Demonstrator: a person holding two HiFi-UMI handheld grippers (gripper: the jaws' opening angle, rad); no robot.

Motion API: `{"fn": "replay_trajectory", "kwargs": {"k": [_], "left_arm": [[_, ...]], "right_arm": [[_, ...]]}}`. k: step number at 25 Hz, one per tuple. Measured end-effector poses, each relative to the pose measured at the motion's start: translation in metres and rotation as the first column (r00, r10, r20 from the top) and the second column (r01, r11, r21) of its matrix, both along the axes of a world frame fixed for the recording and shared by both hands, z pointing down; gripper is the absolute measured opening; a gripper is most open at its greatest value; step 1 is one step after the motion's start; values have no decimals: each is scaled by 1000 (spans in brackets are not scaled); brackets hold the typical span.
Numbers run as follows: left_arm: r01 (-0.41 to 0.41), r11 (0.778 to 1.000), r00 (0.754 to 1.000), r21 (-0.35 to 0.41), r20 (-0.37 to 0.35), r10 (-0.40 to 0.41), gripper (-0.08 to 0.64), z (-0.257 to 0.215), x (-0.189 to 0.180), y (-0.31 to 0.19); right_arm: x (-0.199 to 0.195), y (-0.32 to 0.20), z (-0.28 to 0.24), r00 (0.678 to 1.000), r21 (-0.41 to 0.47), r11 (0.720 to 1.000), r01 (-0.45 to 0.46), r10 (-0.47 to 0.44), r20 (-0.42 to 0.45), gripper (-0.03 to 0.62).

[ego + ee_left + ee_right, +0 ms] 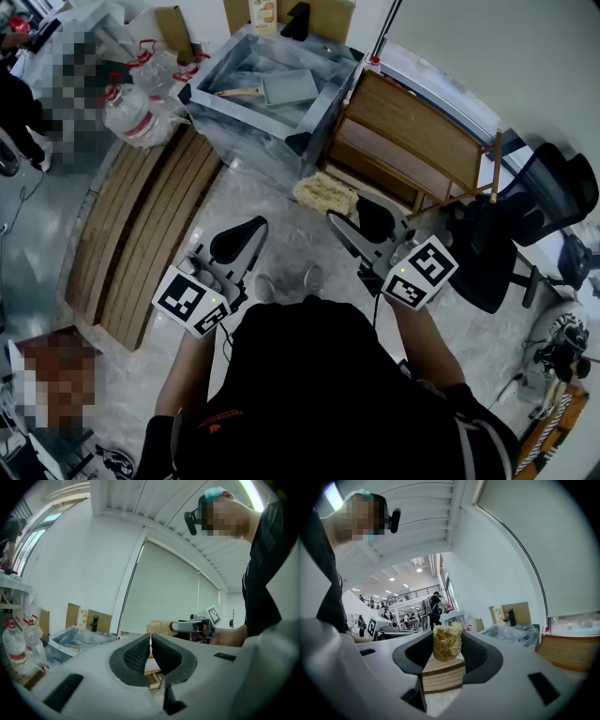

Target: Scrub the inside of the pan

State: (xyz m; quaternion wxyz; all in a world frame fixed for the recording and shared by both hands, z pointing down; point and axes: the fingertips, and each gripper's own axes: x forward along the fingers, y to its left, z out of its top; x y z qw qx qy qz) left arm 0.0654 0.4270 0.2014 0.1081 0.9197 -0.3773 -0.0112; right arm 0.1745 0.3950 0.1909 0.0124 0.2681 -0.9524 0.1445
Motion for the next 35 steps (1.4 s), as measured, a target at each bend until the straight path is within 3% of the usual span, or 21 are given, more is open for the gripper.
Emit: {"fn": "replay_trajectory", "kwargs": {"k": [14, 35], "left_arm": [[27, 999, 1000, -23, -4, -27, 28, 10, 3, -16], [93, 996, 995, -14, 27, -93, 28, 11, 56, -32]], "right_arm": [[13, -22, 3, 998, -32, 999, -16, 18, 60, 187], [71, -47, 11, 996, -41, 998, 37, -34, 88, 186]]}}
